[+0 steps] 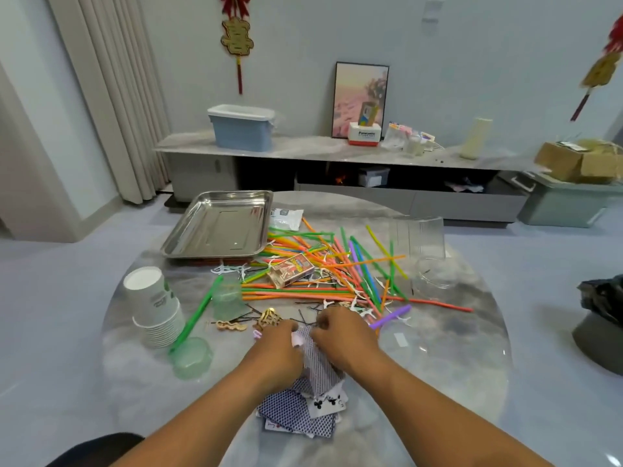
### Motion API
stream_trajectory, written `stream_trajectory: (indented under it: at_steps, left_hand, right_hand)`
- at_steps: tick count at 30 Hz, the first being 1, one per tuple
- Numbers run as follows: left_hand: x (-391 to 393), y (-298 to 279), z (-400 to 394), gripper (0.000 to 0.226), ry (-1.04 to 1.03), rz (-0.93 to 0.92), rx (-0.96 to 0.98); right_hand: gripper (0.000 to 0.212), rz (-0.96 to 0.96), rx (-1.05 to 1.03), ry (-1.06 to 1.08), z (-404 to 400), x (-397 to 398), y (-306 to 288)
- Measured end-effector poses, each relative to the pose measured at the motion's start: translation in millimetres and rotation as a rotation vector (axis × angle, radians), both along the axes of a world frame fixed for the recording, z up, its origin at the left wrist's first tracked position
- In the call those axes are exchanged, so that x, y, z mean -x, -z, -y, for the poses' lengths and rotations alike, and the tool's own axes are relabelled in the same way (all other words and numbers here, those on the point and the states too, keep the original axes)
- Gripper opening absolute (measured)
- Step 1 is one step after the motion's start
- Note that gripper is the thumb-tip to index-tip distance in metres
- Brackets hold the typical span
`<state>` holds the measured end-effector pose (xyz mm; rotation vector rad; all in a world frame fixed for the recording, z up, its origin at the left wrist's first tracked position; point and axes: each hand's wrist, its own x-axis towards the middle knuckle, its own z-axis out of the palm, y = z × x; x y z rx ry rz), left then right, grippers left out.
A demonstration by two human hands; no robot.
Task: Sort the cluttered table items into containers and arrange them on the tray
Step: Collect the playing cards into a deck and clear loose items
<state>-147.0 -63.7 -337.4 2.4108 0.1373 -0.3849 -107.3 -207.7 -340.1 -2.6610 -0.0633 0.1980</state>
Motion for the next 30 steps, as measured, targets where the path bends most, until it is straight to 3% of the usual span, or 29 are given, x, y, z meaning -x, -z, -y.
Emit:
stream_trajectory:
  at_steps: [7,11,18,23,30]
  left_hand:
    - [-63.7,-20.9,31.7,0.051,0.003,0.16,0.221]
    - [-90.4,-19.7,47.6,0.053,0.046,0.25,0.231]
    - [-133.0,-1.5,43.6,0.055,-0.019,0.327,0.256]
    - [-155.1,10.1,43.5,0.049,-0.126,0.342,0.344]
    - [-168.8,22.7,34.6,0.048,-0.158,0.349,0.438]
  right_hand:
    - [0.021,0.256,-0.32,0.211,28.2,-51.9,-14.5]
    - [0.032,0.326,-0.401,0.294,54.6,-81.6,-7.8]
    - [0.079,0.447,-0.14,0.422,130.5,-176.9,-39.8]
    - [0.092,0.456,0.023,0.497,171.6,-246.7,-50.9]
    - [0.1,0.156,0.117,0.664,192.4,-287.0,-37.5]
